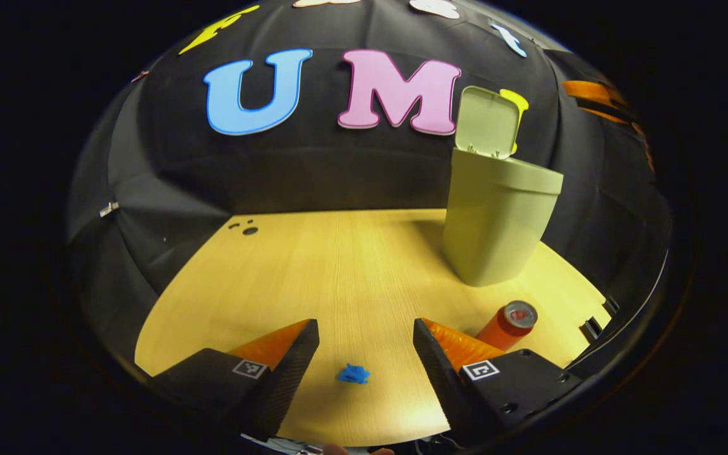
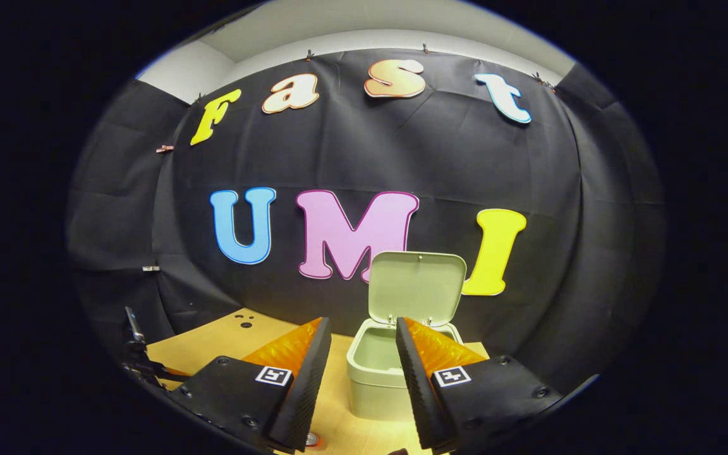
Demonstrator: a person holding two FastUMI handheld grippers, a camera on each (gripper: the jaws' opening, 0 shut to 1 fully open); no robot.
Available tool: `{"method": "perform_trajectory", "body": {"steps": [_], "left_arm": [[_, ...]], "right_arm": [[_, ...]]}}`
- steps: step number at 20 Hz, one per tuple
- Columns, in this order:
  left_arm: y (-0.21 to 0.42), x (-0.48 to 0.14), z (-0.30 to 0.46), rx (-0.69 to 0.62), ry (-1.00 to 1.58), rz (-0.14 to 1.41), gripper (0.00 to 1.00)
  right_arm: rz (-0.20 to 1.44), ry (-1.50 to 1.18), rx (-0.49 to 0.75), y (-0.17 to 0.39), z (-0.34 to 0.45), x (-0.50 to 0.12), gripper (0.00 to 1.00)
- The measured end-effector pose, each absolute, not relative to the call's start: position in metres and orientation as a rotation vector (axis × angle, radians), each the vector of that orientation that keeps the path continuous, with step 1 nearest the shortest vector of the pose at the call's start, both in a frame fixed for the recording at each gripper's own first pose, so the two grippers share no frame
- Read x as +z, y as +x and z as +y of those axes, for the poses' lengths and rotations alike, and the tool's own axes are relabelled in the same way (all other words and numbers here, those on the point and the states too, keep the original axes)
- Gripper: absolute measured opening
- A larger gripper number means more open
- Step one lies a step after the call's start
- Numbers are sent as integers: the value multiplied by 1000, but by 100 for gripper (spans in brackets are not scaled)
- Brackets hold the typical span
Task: Press the lid of the desktop garbage bin to open it, pick up the crumpled paper on the desktop and throw it into the bin, then pick up the pop can on the desktop and drop it into the bin, and finally close the garbage bin lid.
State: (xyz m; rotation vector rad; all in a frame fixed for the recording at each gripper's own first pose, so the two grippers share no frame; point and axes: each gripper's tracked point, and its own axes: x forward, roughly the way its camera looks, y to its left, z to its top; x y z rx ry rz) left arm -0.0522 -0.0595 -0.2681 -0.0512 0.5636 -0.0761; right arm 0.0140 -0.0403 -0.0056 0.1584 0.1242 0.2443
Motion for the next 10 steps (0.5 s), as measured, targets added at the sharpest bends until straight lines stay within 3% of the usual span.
{"method": "perform_trajectory", "body": {"steps": [4, 10], "left_arm": [[-55, -313, -57, -51, -69, 661, 97], [-53, -359, -59, -56, -81, 775, 91]], "right_arm": [[145, 150, 231, -3, -46, -12, 66], [189, 162, 194, -18, -58, -25, 66]]}}
